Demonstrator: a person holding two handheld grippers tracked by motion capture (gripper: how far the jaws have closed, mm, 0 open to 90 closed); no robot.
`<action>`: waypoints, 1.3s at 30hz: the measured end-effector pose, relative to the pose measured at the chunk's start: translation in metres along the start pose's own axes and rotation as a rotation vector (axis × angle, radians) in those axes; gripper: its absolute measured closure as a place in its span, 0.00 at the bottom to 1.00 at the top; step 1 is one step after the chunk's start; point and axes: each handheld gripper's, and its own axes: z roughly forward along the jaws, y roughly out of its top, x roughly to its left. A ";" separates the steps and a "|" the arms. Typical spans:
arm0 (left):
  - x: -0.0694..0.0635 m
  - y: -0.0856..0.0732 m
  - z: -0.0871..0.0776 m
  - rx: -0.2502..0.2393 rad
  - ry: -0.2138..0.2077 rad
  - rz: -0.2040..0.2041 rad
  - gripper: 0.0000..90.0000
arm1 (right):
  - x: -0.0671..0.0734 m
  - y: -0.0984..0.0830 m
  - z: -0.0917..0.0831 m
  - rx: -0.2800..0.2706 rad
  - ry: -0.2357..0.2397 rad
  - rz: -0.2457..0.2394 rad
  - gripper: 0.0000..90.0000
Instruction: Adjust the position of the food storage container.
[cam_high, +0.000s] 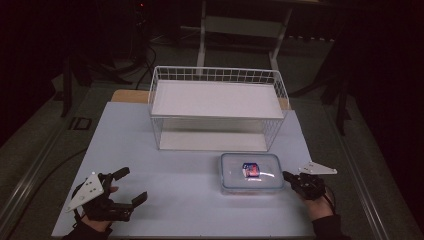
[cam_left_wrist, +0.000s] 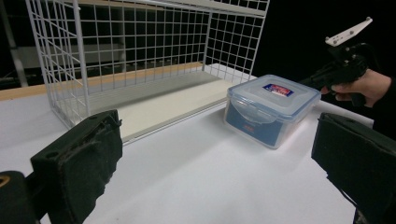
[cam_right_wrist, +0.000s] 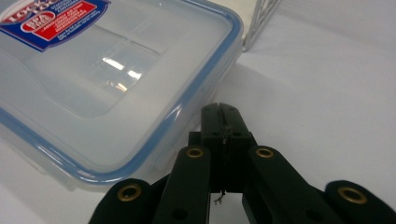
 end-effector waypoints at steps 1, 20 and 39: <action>0.000 0.000 0.000 0.000 0.000 0.000 0.02 | 0.003 0.002 0.002 -0.001 0.008 -0.004 1.00; -0.001 0.000 0.001 0.005 -0.006 0.002 0.02 | 0.037 0.024 0.021 -0.007 0.097 -0.060 1.00; -0.003 -0.001 0.002 0.013 -0.012 0.008 0.02 | 0.065 0.043 0.041 -0.003 0.157 -0.110 1.00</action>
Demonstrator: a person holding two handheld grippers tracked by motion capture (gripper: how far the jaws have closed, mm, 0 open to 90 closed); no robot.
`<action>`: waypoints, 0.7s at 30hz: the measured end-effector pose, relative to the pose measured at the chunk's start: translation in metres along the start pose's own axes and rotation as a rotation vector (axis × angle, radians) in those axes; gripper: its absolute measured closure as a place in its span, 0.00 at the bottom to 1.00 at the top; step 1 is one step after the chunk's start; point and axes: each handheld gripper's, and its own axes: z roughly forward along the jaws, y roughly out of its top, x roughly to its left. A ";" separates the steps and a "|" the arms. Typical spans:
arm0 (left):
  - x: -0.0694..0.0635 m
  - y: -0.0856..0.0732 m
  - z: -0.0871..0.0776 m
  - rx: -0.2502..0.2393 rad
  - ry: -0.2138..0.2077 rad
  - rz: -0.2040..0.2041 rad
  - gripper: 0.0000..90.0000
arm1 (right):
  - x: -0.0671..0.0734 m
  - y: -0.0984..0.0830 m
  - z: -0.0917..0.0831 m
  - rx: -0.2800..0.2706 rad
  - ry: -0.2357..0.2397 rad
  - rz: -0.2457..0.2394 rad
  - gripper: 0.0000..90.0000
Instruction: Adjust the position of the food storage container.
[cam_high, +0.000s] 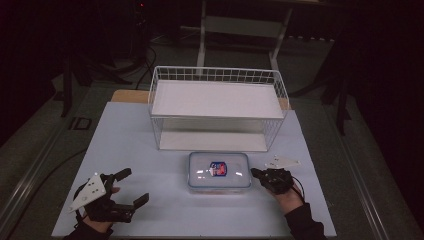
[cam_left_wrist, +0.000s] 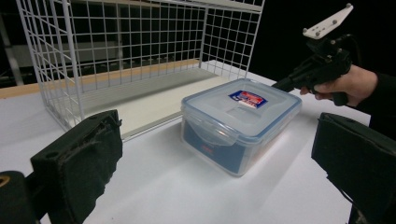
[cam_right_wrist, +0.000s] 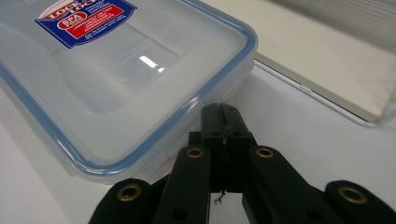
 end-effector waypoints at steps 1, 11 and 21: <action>0.000 0.000 0.000 0.002 -0.001 0.000 0.02 | 0.001 0.001 0.001 0.000 0.003 -0.004 1.00; -0.001 0.000 0.000 0.002 -0.002 0.005 0.02 | 0.006 0.004 0.006 -0.006 0.008 -0.025 0.98; -0.004 0.000 0.005 0.013 -0.036 -0.016 0.02 | 0.007 0.006 -0.021 -0.093 -0.008 0.002 0.71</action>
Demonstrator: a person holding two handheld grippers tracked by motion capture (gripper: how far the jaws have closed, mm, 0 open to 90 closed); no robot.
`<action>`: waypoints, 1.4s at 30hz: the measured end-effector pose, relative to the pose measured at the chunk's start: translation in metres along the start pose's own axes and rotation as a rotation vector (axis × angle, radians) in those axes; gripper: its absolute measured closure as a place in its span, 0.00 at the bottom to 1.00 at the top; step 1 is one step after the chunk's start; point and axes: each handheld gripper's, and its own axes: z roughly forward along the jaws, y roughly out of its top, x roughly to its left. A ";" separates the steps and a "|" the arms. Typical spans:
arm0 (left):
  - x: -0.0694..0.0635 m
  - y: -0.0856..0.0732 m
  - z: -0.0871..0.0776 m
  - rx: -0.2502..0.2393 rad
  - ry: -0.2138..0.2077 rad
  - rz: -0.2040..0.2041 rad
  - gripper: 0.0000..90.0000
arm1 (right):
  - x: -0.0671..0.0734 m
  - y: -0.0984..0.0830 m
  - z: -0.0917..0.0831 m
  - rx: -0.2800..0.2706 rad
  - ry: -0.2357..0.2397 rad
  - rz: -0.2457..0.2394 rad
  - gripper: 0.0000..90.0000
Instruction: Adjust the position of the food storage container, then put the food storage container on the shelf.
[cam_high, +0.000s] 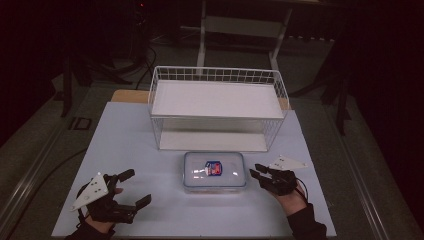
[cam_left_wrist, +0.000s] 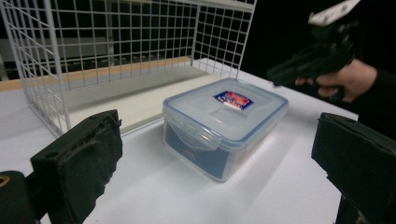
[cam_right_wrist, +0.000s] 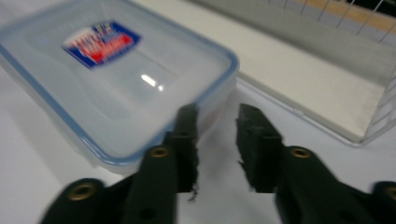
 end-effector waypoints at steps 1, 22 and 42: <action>-0.002 0.000 0.001 0.009 -0.009 0.005 0.02 | 0.000 0.001 -0.004 -0.019 0.011 0.008 0.68; -0.039 0.044 0.041 0.209 -0.125 0.068 0.02 | 0.023 0.020 -0.049 -0.256 0.171 -0.058 0.19; -0.019 0.090 0.086 0.217 -0.143 -0.007 0.02 | 0.027 0.031 -0.058 -0.318 0.048 -0.067 0.15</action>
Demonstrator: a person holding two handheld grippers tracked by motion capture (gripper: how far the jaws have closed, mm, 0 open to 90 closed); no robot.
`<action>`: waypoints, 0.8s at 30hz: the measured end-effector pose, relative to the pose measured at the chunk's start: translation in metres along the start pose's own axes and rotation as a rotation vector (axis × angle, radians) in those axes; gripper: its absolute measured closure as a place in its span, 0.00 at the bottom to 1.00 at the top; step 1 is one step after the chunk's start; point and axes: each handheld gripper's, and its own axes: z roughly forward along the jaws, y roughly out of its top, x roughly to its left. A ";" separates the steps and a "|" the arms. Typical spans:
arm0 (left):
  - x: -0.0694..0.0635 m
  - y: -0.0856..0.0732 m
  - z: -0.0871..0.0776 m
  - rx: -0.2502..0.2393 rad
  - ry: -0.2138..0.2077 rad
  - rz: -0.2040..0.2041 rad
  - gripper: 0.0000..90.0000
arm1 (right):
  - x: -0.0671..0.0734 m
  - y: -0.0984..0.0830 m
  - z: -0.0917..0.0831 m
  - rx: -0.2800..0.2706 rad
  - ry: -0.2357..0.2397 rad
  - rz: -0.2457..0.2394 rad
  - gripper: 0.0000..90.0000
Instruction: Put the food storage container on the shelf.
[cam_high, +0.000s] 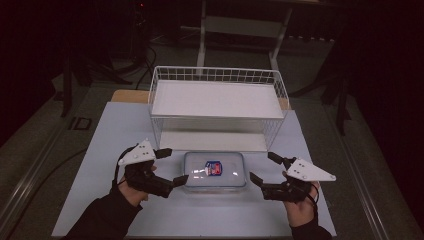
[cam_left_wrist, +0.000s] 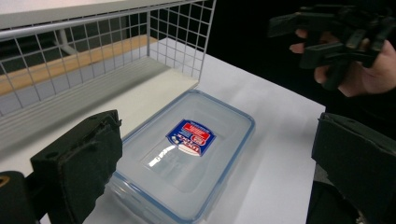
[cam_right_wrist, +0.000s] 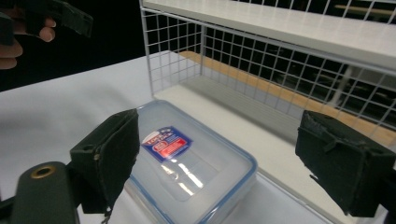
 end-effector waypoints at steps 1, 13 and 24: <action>0.002 0.000 0.002 0.005 -0.005 -0.018 0.02 | 0.000 0.001 0.000 0.004 -0.011 -0.002 0.14; 0.041 -0.015 0.038 0.157 -0.029 -0.316 0.02 | 0.006 -0.001 0.005 0.038 -0.052 0.020 0.11; 0.073 -0.047 0.064 0.274 -0.076 -0.631 0.02 | 0.013 -0.010 0.014 0.089 -0.019 0.008 0.11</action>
